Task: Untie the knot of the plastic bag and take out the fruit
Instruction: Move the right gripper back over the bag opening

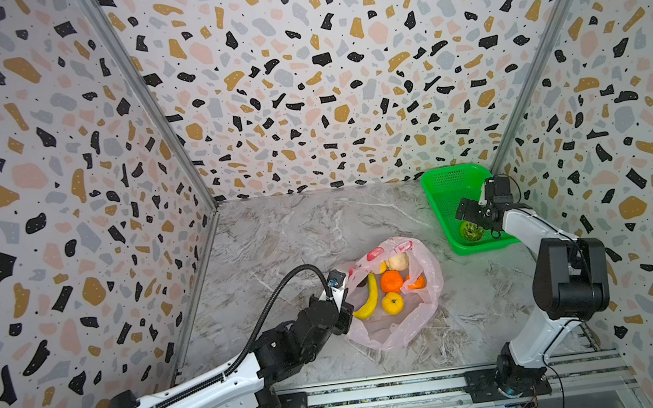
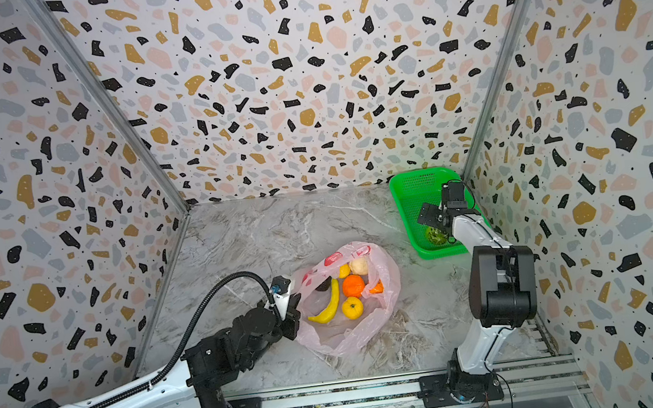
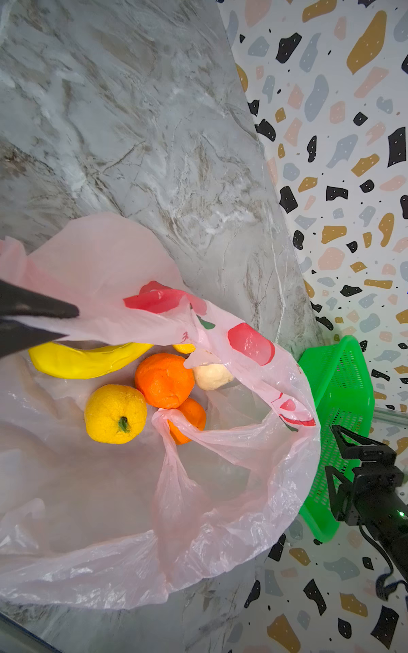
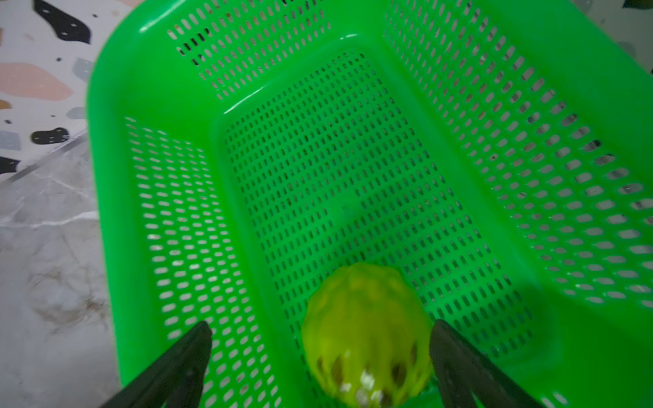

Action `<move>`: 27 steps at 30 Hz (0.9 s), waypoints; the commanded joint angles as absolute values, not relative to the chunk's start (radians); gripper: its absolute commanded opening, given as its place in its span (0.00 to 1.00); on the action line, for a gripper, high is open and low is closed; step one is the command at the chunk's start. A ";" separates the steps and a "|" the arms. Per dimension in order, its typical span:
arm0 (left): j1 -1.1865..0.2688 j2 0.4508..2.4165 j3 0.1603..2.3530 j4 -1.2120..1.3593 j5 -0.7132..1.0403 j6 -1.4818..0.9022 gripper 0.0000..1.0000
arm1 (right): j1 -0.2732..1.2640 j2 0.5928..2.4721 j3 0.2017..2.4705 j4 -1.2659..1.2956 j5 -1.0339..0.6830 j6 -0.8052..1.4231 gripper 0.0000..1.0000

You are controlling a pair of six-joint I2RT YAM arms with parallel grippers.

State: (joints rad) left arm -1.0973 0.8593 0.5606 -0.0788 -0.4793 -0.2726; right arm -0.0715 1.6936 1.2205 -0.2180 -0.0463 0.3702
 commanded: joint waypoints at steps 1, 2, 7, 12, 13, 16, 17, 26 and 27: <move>-1.104 0.848 0.545 -0.024 -0.482 -0.265 0.00 | -0.009 1.550 1.201 -0.277 -0.060 0.337 0.97; -1.104 0.848 0.543 -0.023 -0.482 -0.265 0.00 | 0.005 1.514 1.181 -0.286 -0.062 0.336 0.97; -1.104 0.855 0.537 -0.017 -0.480 -0.270 0.00 | 0.122 1.336 1.112 -0.361 -0.077 0.330 0.97; -1.104 0.858 0.539 -0.012 -0.477 -0.268 0.00 | 0.322 1.205 1.091 -0.499 -0.083 0.333 0.97; -1.105 0.857 0.540 -0.013 -0.476 -0.267 0.00 | 0.369 1.184 1.087 -0.523 -0.087 0.341 0.96; -1.104 0.853 0.541 -0.012 -0.479 -0.267 0.00 | 0.501 1.130 1.090 -0.591 -0.077 0.375 0.96; -1.104 0.853 0.540 -0.012 -0.479 -0.269 0.00 | 0.543 1.118 1.092 -0.608 -0.081 0.392 0.96; -1.104 0.848 0.541 -0.006 -0.477 -0.266 0.00 | 0.829 1.156 1.059 -0.589 -0.124 0.519 0.90; -1.104 0.849 0.540 -0.005 -0.478 -0.264 0.00 | 0.845 1.169 1.043 -0.570 -0.127 0.526 0.90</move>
